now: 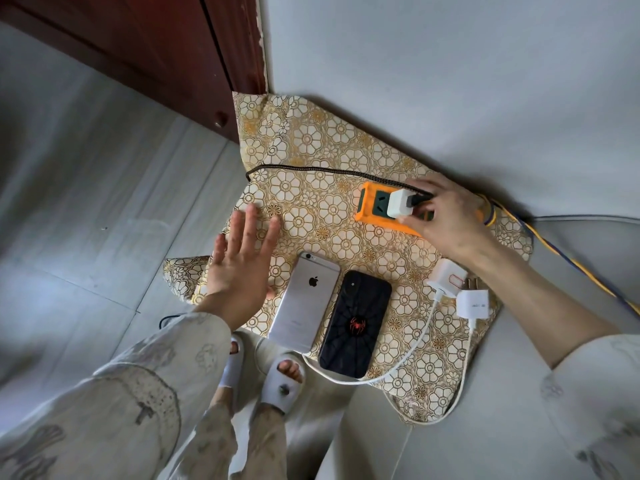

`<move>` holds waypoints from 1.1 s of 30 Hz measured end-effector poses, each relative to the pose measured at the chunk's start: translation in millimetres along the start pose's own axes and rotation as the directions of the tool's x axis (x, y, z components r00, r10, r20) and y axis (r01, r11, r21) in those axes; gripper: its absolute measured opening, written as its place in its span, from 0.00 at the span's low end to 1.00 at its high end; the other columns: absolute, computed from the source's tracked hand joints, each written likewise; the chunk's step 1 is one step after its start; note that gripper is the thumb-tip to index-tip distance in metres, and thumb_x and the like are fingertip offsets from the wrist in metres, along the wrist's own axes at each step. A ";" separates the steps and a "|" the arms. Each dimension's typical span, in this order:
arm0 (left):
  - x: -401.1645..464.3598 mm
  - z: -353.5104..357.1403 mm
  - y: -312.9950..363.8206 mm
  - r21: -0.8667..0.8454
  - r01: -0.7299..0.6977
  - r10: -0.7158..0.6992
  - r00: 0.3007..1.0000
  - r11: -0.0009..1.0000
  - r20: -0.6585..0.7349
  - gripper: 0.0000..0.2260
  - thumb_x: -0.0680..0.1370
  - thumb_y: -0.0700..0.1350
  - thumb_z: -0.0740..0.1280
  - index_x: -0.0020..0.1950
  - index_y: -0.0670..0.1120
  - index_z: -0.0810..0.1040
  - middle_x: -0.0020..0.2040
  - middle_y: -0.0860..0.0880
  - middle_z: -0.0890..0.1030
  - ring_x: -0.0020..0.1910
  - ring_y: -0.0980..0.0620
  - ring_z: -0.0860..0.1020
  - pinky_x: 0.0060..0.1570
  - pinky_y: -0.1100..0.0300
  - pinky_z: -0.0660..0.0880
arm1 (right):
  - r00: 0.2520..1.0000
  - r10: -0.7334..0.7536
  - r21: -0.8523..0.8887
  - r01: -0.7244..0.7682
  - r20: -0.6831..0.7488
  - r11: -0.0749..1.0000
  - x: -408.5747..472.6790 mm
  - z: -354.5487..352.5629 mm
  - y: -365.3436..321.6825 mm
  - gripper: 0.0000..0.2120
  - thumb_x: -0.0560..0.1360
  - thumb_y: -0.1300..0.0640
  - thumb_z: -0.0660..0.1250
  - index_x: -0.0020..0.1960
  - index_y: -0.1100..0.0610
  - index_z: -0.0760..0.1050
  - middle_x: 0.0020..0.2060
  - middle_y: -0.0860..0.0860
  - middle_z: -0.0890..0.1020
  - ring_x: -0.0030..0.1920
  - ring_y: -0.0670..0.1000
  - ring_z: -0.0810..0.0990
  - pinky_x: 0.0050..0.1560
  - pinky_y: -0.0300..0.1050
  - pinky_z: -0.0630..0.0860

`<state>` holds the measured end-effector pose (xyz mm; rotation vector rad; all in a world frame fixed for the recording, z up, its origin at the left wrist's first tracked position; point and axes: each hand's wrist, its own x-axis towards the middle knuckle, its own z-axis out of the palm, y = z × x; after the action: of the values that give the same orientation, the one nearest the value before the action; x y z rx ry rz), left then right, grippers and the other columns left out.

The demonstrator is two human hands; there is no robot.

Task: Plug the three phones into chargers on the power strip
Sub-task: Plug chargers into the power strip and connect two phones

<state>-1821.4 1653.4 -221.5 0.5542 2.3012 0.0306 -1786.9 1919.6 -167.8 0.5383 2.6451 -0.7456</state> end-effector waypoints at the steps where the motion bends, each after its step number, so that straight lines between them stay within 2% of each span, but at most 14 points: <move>1: -0.4 -0.3 -0.1 0.000 -0.003 0.003 1.000 1.000 0.002 0.50 0.71 0.49 0.70 0.72 0.52 0.29 0.73 0.43 0.27 0.72 0.44 0.30 0.72 0.46 0.39 | 1.000 -0.015 -0.044 0.014 -0.008 0.999 -0.4 -1.1 -0.5 0.24 0.70 0.61 0.71 0.65 0.57 0.72 0.63 0.55 0.73 0.57 0.54 0.77 0.52 0.18 0.57; 3: -1.1 -0.2 -0.6 -0.002 -0.008 0.008 1.000 1.000 0.000 0.50 0.71 0.48 0.70 0.72 0.52 0.29 0.73 0.43 0.27 0.72 0.44 0.29 0.72 0.46 0.40 | 0.999 -0.046 -0.138 0.046 0.001 0.989 -0.1 -4.2 -2.9 0.24 0.70 0.59 0.71 0.65 0.56 0.73 0.60 0.55 0.74 0.59 0.53 0.75 0.46 0.11 0.51; 4: -1.3 -0.4 -0.8 -0.005 -0.010 0.010 1.000 1.000 -0.003 0.50 0.71 0.48 0.71 0.72 0.52 0.29 0.73 0.43 0.27 0.72 0.44 0.29 0.72 0.46 0.40 | 0.998 -0.057 -0.167 0.060 0.020 0.984 0.5 -5.9 -4.0 0.24 0.71 0.57 0.71 0.66 0.55 0.72 0.59 0.55 0.74 0.60 0.53 0.74 0.43 0.11 0.51; 5: -1.3 -0.5 -1.0 -0.007 -0.010 0.010 1.000 1.000 -0.004 0.50 0.71 0.48 0.71 0.72 0.52 0.29 0.73 0.43 0.27 0.72 0.44 0.29 0.72 0.46 0.40 | 0.997 -0.066 -0.188 0.073 0.041 0.980 1.6 -6.8 -4.8 0.25 0.71 0.55 0.71 0.66 0.55 0.72 0.59 0.54 0.73 0.60 0.52 0.73 0.42 0.15 0.52; 8: -1.2 -0.8 -1.1 -0.006 -0.011 0.011 1.000 1.000 -0.001 0.50 0.71 0.48 0.70 0.72 0.52 0.29 0.73 0.43 0.27 0.72 0.44 0.29 0.73 0.46 0.40 | 0.994 -0.071 -0.236 0.090 0.089 0.968 4.9 -10.0 -7.2 0.26 0.72 0.50 0.69 0.68 0.53 0.69 0.58 0.52 0.73 0.60 0.51 0.72 0.49 0.33 0.58; 10: -1.4 -1.3 -0.9 -0.001 -0.013 0.013 1.000 1.000 0.001 0.50 0.71 0.49 0.70 0.72 0.52 0.29 0.73 0.43 0.27 0.72 0.44 0.29 0.73 0.46 0.40 | 0.991 -0.077 -0.268 0.103 0.106 0.958 5.4 -11.4 -8.0 0.25 0.73 0.49 0.68 0.68 0.54 0.69 0.59 0.52 0.75 0.61 0.53 0.73 0.54 0.40 0.65; 12: -1.6 -1.5 -1.1 0.002 -0.013 0.013 1.000 1.000 0.002 0.50 0.71 0.49 0.70 0.72 0.52 0.29 0.73 0.44 0.27 0.71 0.45 0.29 0.73 0.47 0.40 | 0.990 -0.087 -0.282 0.114 0.108 0.953 5.3 -11.2 -7.5 0.24 0.73 0.51 0.68 0.67 0.56 0.70 0.61 0.54 0.76 0.61 0.55 0.74 0.57 0.44 0.68; 16: -1.7 -0.5 -0.4 0.008 -0.003 0.003 1.000 1.000 0.003 0.51 0.71 0.49 0.70 0.72 0.52 0.29 0.72 0.44 0.26 0.71 0.45 0.28 0.73 0.47 0.40 | 0.989 -0.087 -0.192 0.109 0.119 0.975 8.0 -10.3 -3.4 0.21 0.71 0.56 0.70 0.64 0.57 0.73 0.60 0.54 0.78 0.54 0.54 0.79 0.50 0.36 0.67; 22: -2.5 -2.4 1.7 0.003 -0.003 0.003 1.000 1.000 0.011 0.50 0.71 0.48 0.70 0.72 0.51 0.29 0.72 0.44 0.26 0.73 0.43 0.30 0.73 0.47 0.40 | 0.991 -0.076 -0.127 0.091 0.112 0.988 11.0 -6.5 1.8 0.22 0.70 0.56 0.71 0.64 0.57 0.74 0.57 0.54 0.79 0.52 0.53 0.80 0.50 0.35 0.67; 25: -2.3 -1.3 2.8 0.006 0.004 -0.004 1.000 1.000 -0.004 0.50 0.72 0.47 0.70 0.72 0.51 0.29 0.73 0.43 0.27 0.72 0.43 0.30 0.72 0.47 0.39 | 0.990 -0.075 -0.121 0.089 0.117 0.989 10.1 -4.9 1.6 0.23 0.71 0.56 0.70 0.65 0.57 0.72 0.58 0.54 0.78 0.51 0.50 0.78 0.51 0.36 0.71; 27: -2.5 -0.8 3.5 0.002 0.008 -0.008 1.000 1.000 -0.001 0.49 0.72 0.46 0.70 0.72 0.51 0.29 0.72 0.43 0.27 0.72 0.43 0.30 0.72 0.47 0.39 | 0.990 -0.083 -0.105 0.095 0.115 0.990 10.2 -3.6 1.7 0.22 0.72 0.57 0.70 0.64 0.59 0.73 0.57 0.55 0.78 0.52 0.52 0.78 0.54 0.40 0.74; 31: -1.3 0.7 3.5 -0.007 0.000 0.000 1.000 1.000 -0.012 0.50 0.72 0.46 0.70 0.71 0.51 0.28 0.67 0.45 0.23 0.72 0.43 0.29 0.72 0.46 0.39 | 0.990 -0.099 -0.085 0.107 0.098 0.991 10.2 -2.7 1.2 0.20 0.71 0.59 0.70 0.62 0.60 0.74 0.57 0.55 0.78 0.54 0.53 0.78 0.57 0.47 0.76; 33: -0.7 2.0 3.2 -0.006 0.005 -0.005 1.000 1.000 -0.006 0.51 0.72 0.46 0.70 0.69 0.51 0.26 0.66 0.46 0.22 0.71 0.43 0.29 0.72 0.46 0.39 | 0.991 -0.093 -0.079 0.100 0.091 0.992 9.8 -1.4 1.2 0.20 0.71 0.59 0.70 0.63 0.60 0.73 0.58 0.55 0.78 0.55 0.54 0.78 0.59 0.45 0.75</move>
<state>-1818.4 1655.7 -221.9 0.5460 2.3075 0.0375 -1795.2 1923.9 -171.3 0.3492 2.6221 -0.6671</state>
